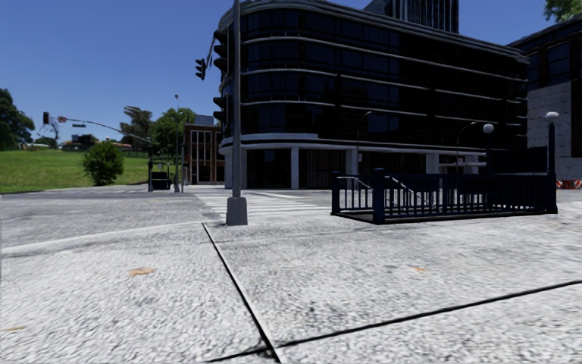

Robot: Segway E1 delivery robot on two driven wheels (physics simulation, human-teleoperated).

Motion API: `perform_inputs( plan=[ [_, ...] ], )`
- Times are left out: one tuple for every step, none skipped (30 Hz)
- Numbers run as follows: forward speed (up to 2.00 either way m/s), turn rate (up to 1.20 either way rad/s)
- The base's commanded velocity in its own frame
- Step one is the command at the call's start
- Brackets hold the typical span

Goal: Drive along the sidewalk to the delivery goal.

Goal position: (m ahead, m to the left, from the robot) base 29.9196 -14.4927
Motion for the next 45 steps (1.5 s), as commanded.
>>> perform_inputs(
  plan=[
    [2.0, -0.06],
    [2.0, -0.06],
    [2.0, 0.0],
    [2.0, 0.0],
    [2.0, 0.0],
    [2.0, 0.0],
    [2.0, 0.0],
    [2.0, 0.0],
    [2.0, 0.0],
    [2.0, 0.0],
    [2.0, 0.0],
    [2.0, 0.0],
    [2.0, 0.0],
    [2.0, 0.0],
    [2.0, 0.0],
    [2.0, 0.0],
    [2.0, 0.0],
    [2.0, 0.0],
    [2.0, 0.0],
    [2.0, 0.0],
    [2.0, 0.0],
    [2.0, 0.0],
    [2.0, 0.0],
    [2.0, 0.0],
    [2.0, 0.0],
    [2.0, 0.0],
    [2.0, 0.0],
    [2.0, 0.0],
    [2.0, 0.0],
    [2.0, 0.0],
    [2.0, 0.0],
    [2.0, 0.0],
    [2.0, 0.0],
    [2.0, 0.0],
    [2.0, 0.0],
    [2.0, 0.0],
    [2.0, 0.0],
    [2.0, 0.0],
    [2.0, 0.0],
    [2.0, 0.0],
    [2.0, 0.0],
    [2.0, 0.0],
    [2.0, 0.19],
    [2.0, 0.43],
    [2.0, 0.57]
  ],
)
